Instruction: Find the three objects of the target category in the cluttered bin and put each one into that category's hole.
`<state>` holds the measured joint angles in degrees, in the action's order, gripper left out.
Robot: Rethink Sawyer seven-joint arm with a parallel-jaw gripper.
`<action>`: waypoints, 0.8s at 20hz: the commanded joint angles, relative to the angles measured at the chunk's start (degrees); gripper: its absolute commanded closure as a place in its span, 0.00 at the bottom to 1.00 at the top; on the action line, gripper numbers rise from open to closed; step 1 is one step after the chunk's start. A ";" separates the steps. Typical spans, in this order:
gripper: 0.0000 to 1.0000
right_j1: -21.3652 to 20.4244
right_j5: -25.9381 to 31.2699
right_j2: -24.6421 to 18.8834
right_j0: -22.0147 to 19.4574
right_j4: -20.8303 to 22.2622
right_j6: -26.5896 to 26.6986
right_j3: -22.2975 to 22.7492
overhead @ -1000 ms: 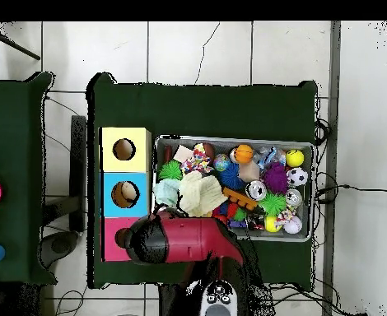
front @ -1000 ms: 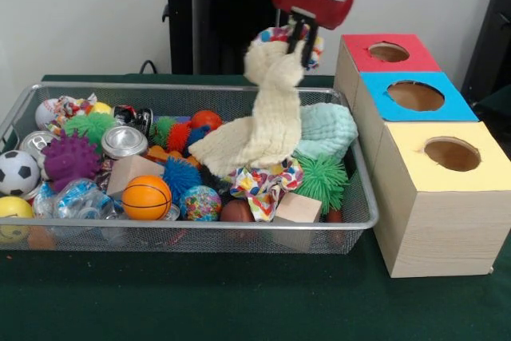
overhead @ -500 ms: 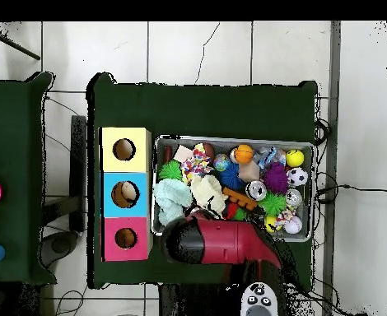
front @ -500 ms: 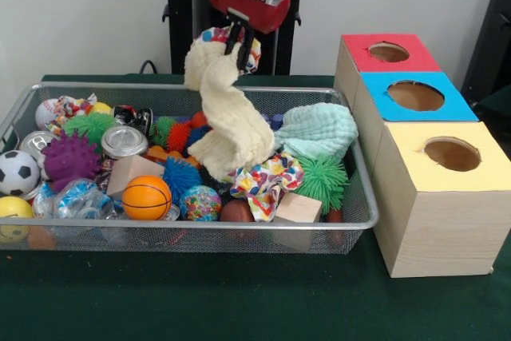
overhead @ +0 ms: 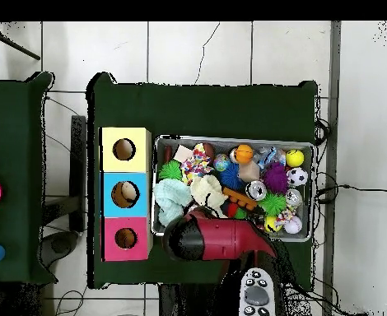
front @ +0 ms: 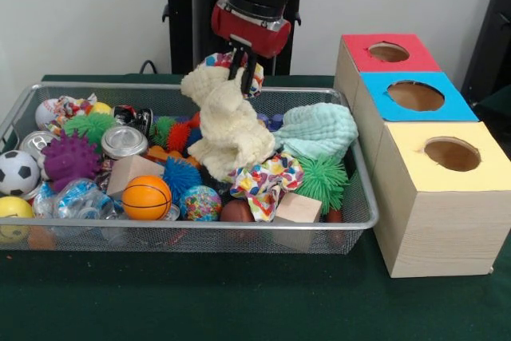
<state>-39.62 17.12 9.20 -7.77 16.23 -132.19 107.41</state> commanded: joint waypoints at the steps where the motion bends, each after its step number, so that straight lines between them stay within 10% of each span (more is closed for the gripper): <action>1: 1.00 4.35 -4.37 -5.74 -0.41 -1.34 -4.58 -3.19; 14: 1.00 11.01 -13.34 -3.04 0.28 0.17 -5.22 -4.75; 15: 0.00 11.20 -13.73 -2.91 0.17 0.10 -4.90 -4.64; 16: 0.00 11.26 -13.44 -2.82 0.19 -0.09 -4.98 -4.67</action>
<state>-32.80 7.97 8.49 -6.69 16.20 -132.19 107.31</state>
